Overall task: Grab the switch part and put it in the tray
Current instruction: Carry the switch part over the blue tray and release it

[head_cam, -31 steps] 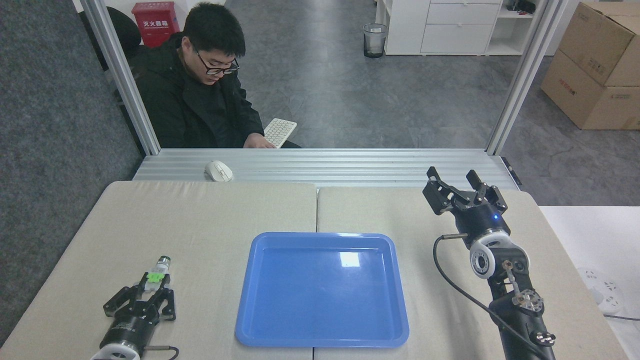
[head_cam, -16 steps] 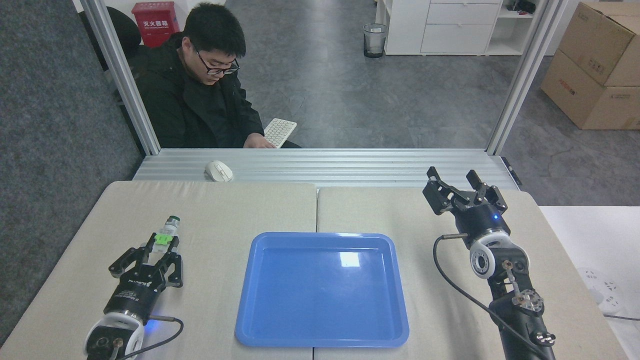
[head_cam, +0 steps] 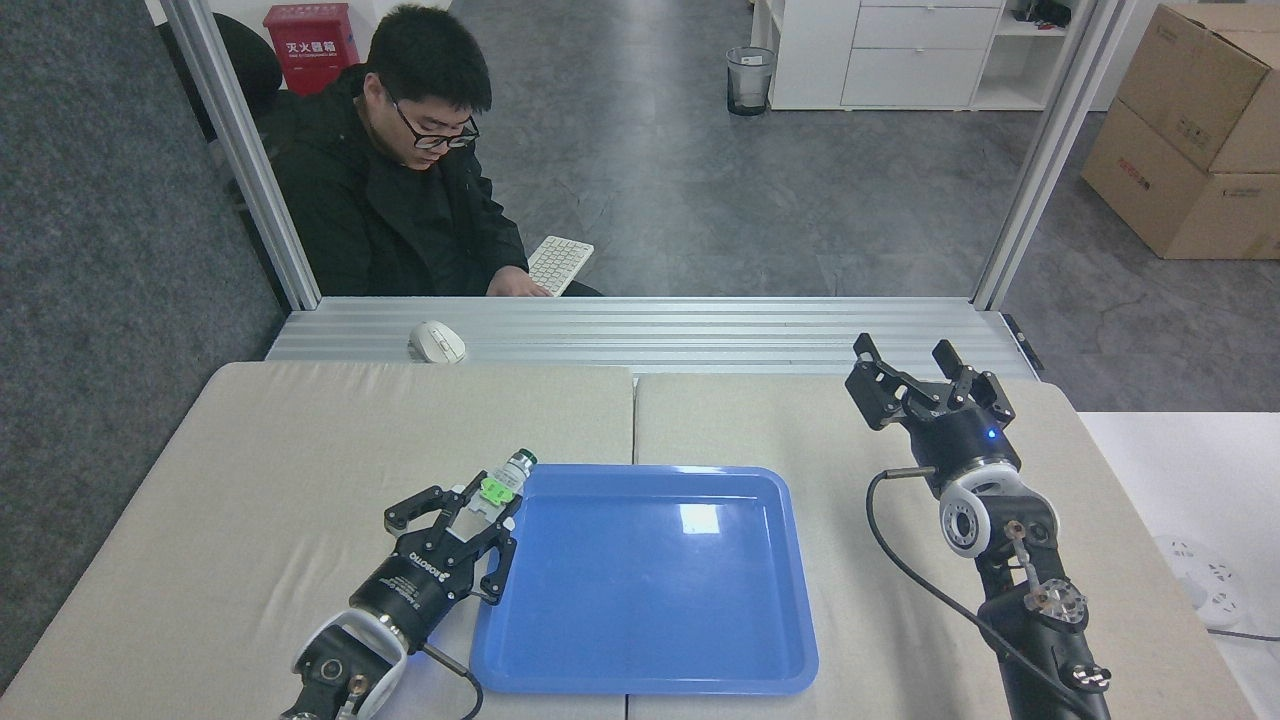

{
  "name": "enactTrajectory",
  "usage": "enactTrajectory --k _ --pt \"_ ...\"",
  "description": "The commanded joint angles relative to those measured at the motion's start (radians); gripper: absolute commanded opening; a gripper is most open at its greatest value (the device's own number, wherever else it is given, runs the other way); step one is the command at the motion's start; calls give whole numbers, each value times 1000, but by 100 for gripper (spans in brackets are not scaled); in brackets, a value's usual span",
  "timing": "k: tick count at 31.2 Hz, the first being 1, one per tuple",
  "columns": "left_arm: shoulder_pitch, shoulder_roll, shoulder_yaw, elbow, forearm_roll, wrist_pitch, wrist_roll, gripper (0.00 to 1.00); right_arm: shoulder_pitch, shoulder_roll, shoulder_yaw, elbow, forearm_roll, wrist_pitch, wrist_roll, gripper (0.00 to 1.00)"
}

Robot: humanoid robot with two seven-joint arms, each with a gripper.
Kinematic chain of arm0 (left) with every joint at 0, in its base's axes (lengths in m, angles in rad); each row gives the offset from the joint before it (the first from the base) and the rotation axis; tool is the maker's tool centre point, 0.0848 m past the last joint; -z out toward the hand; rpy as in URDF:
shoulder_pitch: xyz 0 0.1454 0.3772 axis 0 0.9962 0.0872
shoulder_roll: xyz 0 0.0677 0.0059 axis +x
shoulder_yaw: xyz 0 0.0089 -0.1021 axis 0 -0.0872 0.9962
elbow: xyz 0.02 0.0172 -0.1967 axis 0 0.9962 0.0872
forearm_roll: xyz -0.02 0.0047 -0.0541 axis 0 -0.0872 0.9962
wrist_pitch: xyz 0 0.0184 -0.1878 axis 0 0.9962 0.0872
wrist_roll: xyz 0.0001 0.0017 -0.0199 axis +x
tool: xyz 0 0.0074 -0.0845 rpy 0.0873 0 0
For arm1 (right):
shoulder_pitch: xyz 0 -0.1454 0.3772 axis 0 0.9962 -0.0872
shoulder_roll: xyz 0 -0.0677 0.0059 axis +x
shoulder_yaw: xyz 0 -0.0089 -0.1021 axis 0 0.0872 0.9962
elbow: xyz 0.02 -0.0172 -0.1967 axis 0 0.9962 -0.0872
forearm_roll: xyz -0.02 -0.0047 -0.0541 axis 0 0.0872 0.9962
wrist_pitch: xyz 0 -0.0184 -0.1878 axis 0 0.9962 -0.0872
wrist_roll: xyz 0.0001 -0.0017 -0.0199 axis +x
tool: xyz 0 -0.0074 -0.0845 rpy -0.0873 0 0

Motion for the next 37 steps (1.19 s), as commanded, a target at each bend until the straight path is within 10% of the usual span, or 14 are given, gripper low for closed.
enactTrajectory --k 1,8,16,37 --pt "-29 -84 -257 96 -133 3 0 0 0 2 0 0 0 0 0 100" --pt "-38 -73 -251 95 -124 11 0 12 0 2 0 0 0 -1 0 100" --pt "-59 -80 -243 85 -110 110 7 99 0 0 0 0 0 0 0 100" --pt "-343 51 88 219 308 282 3 100 0 0 0 0 0 0 0 100"
